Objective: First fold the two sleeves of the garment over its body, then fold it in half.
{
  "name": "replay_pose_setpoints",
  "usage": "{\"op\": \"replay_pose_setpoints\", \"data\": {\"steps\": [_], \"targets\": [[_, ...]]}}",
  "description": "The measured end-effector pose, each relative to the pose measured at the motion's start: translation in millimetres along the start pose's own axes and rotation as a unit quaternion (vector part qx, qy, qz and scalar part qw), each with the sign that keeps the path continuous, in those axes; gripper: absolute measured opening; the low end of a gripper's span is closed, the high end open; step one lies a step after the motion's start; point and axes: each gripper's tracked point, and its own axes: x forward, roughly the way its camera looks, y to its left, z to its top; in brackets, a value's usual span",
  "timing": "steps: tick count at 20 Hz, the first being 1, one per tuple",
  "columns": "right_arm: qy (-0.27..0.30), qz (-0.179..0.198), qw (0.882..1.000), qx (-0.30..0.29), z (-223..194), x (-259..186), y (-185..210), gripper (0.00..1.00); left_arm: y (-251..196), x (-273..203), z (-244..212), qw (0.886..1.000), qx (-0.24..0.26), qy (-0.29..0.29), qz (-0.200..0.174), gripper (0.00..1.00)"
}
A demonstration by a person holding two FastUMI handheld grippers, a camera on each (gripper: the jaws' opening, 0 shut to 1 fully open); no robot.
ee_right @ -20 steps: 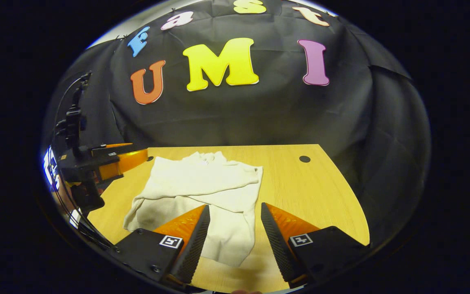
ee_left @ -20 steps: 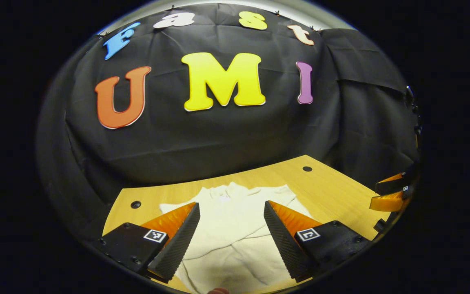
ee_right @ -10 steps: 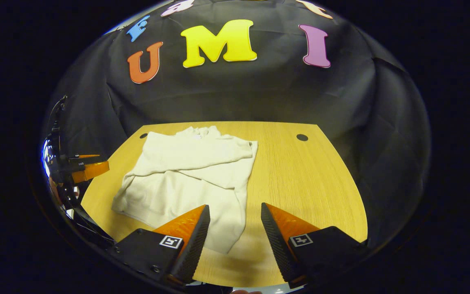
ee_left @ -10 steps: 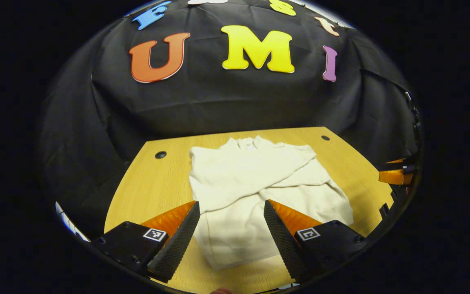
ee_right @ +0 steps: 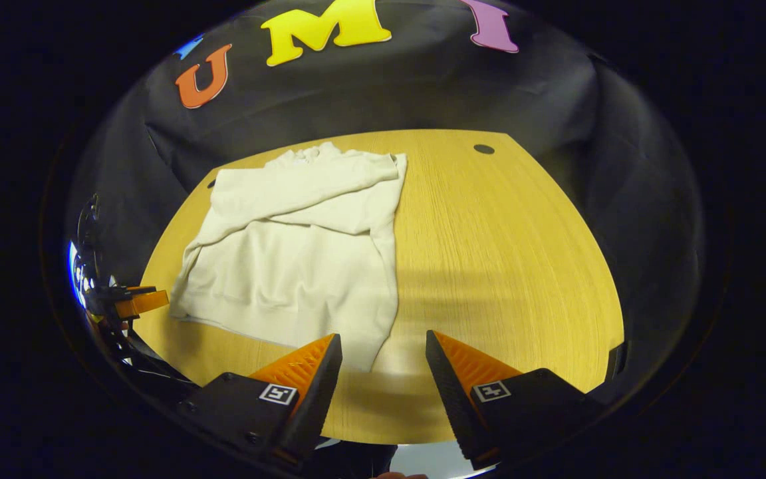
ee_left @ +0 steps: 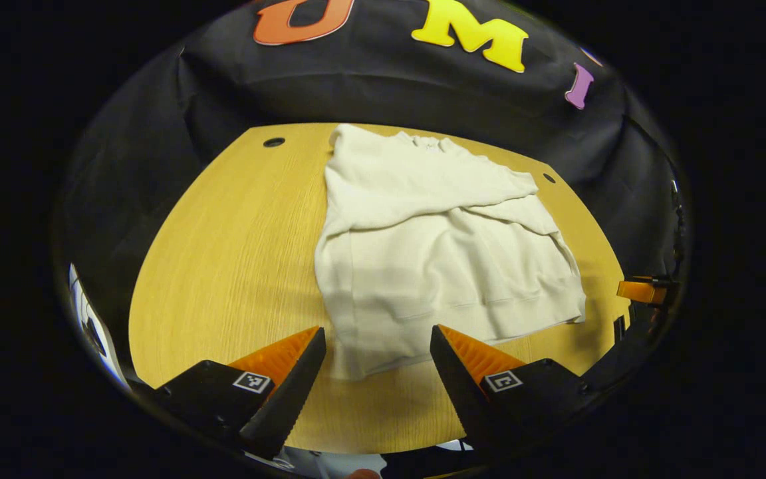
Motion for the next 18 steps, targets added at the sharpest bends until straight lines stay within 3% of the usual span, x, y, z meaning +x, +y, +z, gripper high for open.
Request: {"op": "replay_pose_setpoints", "data": {"steps": [6,13,15,18], "targets": [[0.057,-0.008,0.998,0.019,-22.6,29.0,9.1,0.81,-0.7,23.3,-15.1,0.998,-0.053,0.040,-0.019,1.00],[0.093,-0.027,0.995,-0.013,-34.7,60.3,27.1,0.80,-7.6,32.6,-13.3,0.994,-0.090,0.059,-0.027,1.00],[0.097,-0.043,0.994,-0.018,-34.4,68.2,25.7,0.88,-7.5,34.1,-11.9,0.994,-0.092,0.061,-0.027,1.00],[0.101,-0.049,0.994,-0.001,-34.0,75.1,28.5,0.87,-1.5,35.8,-13.7,0.993,-0.093,0.071,-0.007,0.92]]}}
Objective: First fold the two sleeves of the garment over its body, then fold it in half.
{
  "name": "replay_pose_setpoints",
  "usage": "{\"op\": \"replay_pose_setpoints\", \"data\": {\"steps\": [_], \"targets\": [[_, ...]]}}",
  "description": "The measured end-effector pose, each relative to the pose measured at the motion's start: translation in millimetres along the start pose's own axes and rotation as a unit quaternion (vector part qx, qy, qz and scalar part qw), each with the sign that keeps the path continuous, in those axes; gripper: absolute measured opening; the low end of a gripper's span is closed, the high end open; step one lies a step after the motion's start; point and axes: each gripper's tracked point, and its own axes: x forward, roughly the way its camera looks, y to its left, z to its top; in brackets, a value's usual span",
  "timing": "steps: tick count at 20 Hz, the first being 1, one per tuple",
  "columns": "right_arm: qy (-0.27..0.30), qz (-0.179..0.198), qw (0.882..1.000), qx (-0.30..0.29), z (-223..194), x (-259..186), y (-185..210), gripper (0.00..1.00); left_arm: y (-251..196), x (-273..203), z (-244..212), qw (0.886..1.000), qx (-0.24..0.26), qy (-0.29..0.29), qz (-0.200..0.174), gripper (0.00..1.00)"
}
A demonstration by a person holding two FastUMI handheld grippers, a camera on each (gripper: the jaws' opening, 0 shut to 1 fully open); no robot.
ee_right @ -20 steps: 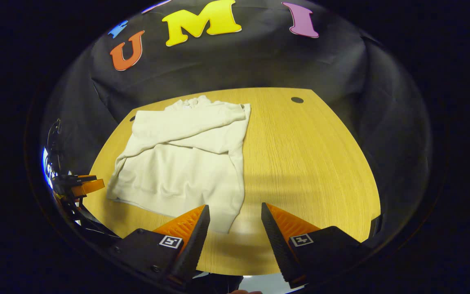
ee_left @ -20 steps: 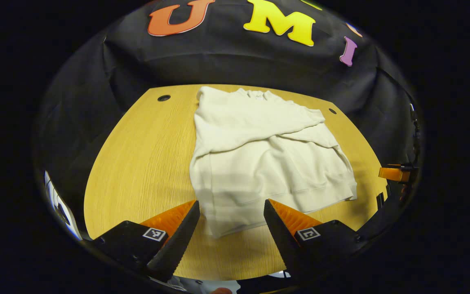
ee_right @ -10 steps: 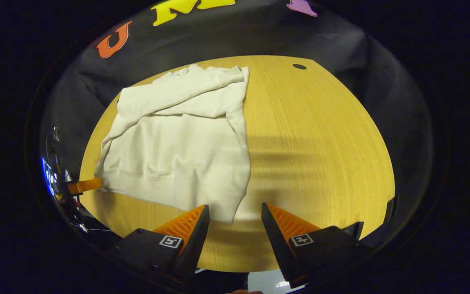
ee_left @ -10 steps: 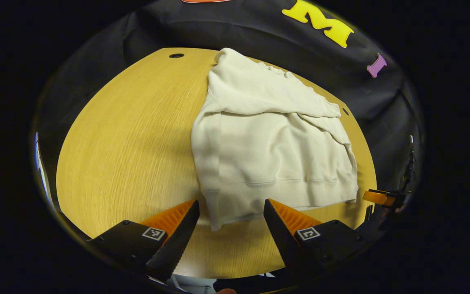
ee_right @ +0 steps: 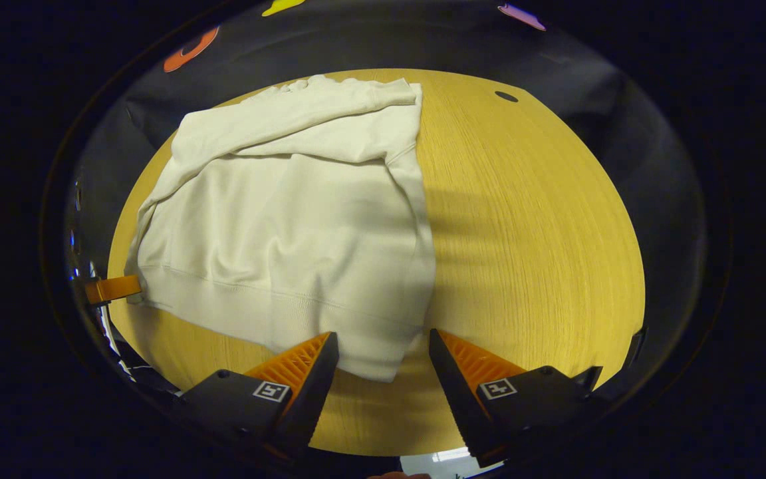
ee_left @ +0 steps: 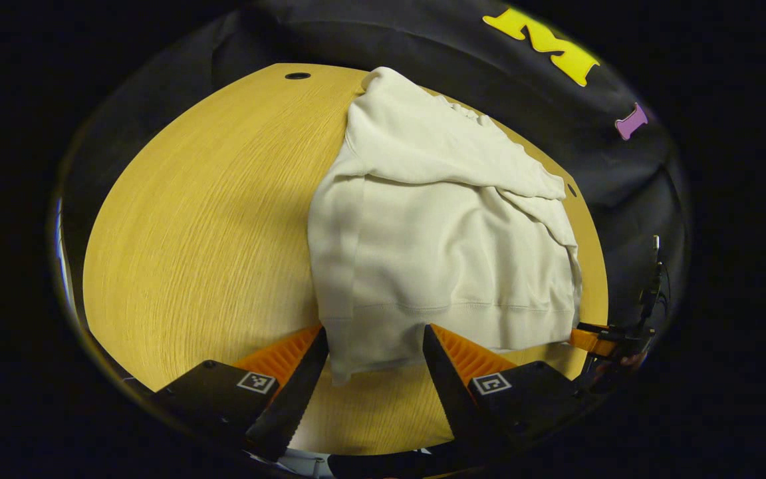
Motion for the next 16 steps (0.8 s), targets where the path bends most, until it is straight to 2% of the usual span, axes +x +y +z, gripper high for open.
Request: {"op": "replay_pose_setpoints", "data": {"steps": [2,3,4,5,7,8,10,11,12,13,16], "targets": [[0.003,-0.001,1.000,0.003,-0.9,0.1,0.9,0.86,4.7,2.5,-1.0,1.000,0.003,0.000,0.026,0.84],[0.003,0.002,1.000,0.004,-1.8,1.5,1.9,0.88,8.6,3.0,-1.8,0.999,0.015,0.000,0.042,0.77],[0.003,0.005,1.000,0.006,0.7,-0.8,1.2,0.83,12.8,3.2,-2.5,0.998,0.026,0.000,0.056,0.71],[0.003,0.008,1.000,0.012,1.9,0.1,0.1,0.78,13.7,3.7,-2.2,0.997,0.034,-0.004,0.063,0.55],[0.007,0.024,0.999,0.040,3.9,1.3,0.4,0.55,9.6,4.2,-3.9,0.997,0.037,-0.001,0.062,0.45],[0.011,0.038,0.997,0.060,4.5,0.9,2.0,0.35,7.1,5.4,-4.7,0.998,0.034,0.004,0.057,0.41],[0.019,0.059,0.994,0.095,6.0,1.2,1.5,0.14,2.9,4.1,-4.6,0.998,0.029,0.010,0.047,0.23],[0.020,0.074,0.991,0.110,6.6,-0.2,2.5,0.14,1.7,2.7,-4.3,0.999,0.034,0.011,0.040,0.16],[0.015,0.078,0.987,0.137,10.7,-5.4,2.3,0.14,0.3,1.0,-3.9,0.999,0.040,0.012,0.035,0.14],[0.014,0.089,0.984,0.152,8.7,-2.3,1.3,0.01,-0.8,0.6,-1.8,0.999,0.045,0.010,0.026,0.08],[-0.001,0.107,0.980,0.166,15.2,-10.7,5.1,0.01,-1.7,-8.2,2.4,0.999,0.044,-0.001,0.005,0.03]]}}
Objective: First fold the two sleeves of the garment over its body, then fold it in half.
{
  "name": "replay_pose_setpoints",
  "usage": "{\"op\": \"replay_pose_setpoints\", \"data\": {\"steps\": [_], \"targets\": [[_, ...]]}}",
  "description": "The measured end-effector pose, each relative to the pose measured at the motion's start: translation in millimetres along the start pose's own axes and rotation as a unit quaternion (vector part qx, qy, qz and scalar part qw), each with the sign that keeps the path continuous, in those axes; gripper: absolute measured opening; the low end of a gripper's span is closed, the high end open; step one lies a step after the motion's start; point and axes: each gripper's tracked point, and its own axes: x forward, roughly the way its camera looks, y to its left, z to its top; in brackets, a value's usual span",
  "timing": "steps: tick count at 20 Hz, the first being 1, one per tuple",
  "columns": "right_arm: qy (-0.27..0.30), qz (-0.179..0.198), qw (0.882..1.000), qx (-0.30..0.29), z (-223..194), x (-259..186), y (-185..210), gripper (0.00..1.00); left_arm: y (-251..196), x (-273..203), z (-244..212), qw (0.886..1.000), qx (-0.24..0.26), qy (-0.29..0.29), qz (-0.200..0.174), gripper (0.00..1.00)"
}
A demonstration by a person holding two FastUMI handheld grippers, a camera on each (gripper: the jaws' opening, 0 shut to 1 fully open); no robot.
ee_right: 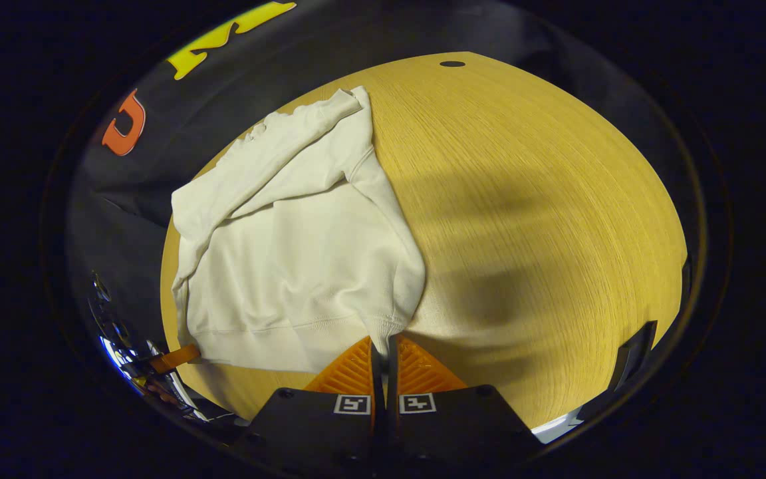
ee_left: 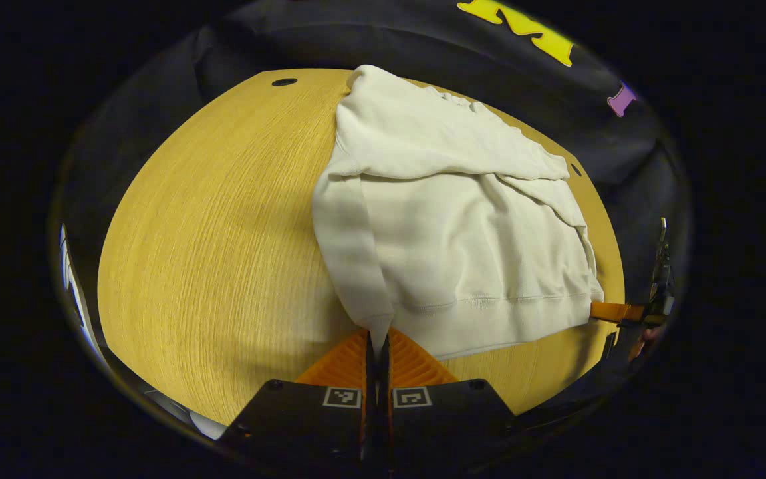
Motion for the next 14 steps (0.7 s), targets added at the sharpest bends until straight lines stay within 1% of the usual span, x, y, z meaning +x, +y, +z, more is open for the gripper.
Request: {"op": "replay_pose_setpoints", "data": {"steps": [3,6,7,10,14], "targets": [[-0.021,0.025,0.999,0.004,13.7,-15.8,13.2,0.01,-3.0,-10.7,13.5,0.999,-0.017,-0.025,-0.024,0.03],[-0.038,0.048,0.998,0.011,31.0,-32.4,27.4,0.01,-10.3,-24.5,30.8,0.998,-0.015,-0.052,-0.040,0.03],[-0.043,0.054,0.998,0.011,36.4,-37.3,32.0,0.00,-11.4,-27.9,37.1,0.997,-0.012,-0.060,-0.042,0.03],[-0.066,0.071,0.995,0.000,58.5,-54.8,47.4,0.01,-19.5,-41.8,61.4,0.994,0.007,-0.091,-0.052,0.03],[-0.101,0.096,0.990,-0.012,99.0,-82.4,72.4,0.01,-38.7,-71.3,117.6,0.986,0.030,-0.148,-0.072,0.03]]}}
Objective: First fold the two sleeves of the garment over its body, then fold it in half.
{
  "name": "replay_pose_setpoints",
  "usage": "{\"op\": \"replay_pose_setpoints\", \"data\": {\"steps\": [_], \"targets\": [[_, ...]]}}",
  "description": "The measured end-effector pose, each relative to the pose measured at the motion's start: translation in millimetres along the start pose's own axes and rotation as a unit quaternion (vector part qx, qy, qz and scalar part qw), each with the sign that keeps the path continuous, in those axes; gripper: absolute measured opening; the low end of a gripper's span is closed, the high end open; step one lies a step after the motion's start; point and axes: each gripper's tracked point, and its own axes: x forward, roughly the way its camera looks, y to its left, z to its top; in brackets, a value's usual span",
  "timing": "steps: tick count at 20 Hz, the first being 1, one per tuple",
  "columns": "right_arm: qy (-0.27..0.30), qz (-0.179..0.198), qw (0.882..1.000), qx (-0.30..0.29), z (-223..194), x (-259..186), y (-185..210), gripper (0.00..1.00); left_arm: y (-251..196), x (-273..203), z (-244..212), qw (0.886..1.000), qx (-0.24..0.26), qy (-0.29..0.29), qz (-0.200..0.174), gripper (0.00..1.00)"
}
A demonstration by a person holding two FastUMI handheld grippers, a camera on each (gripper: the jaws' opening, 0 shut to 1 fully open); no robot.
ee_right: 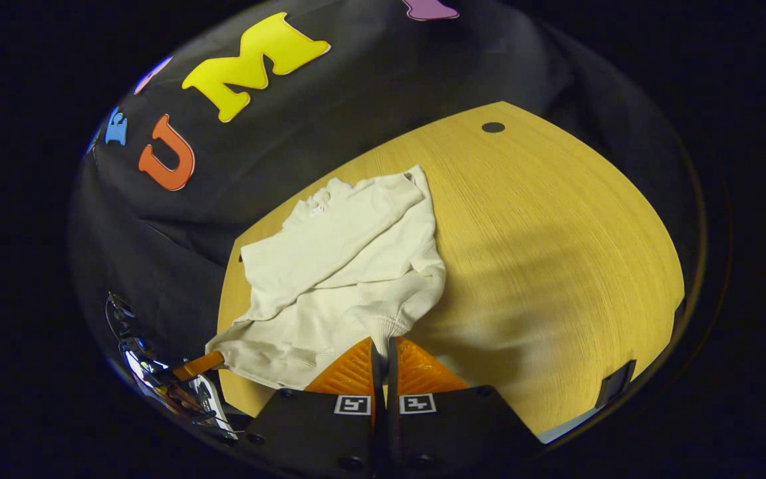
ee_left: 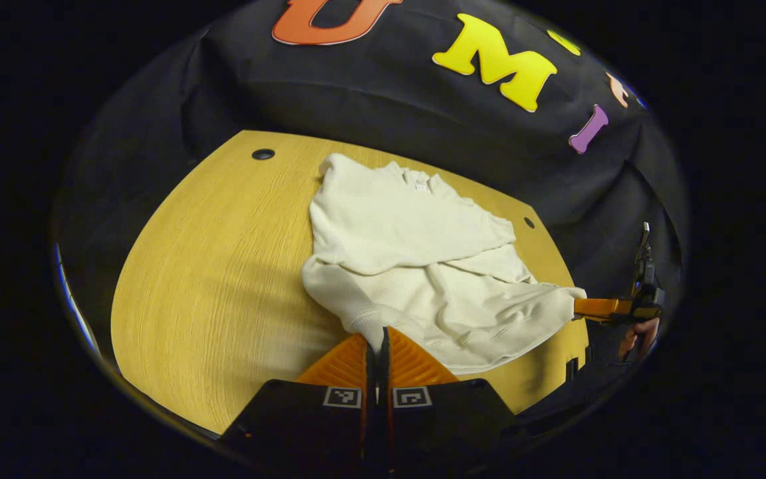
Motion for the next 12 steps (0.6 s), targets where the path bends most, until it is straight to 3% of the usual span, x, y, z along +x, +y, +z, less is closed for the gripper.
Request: {"op": "replay_pose_setpoints", "data": {"steps": [4,5,12], "targets": [[-0.034,0.027,0.999,-0.020,61.0,-9.0,33.3,0.01,-18.0,1.0,76.4,0.998,0.016,-0.061,-0.020,0.00],[-0.042,0.032,0.998,-0.026,77.7,-12.1,41.8,0.01,-22.1,3.6,90.8,0.997,0.016,-0.071,-0.025,0.03],[-0.068,0.058,0.995,-0.039,183.2,0.2,95.3,0.01,-27.9,20.6,198.7,0.992,0.004,-0.120,-0.043,0.03]]}}
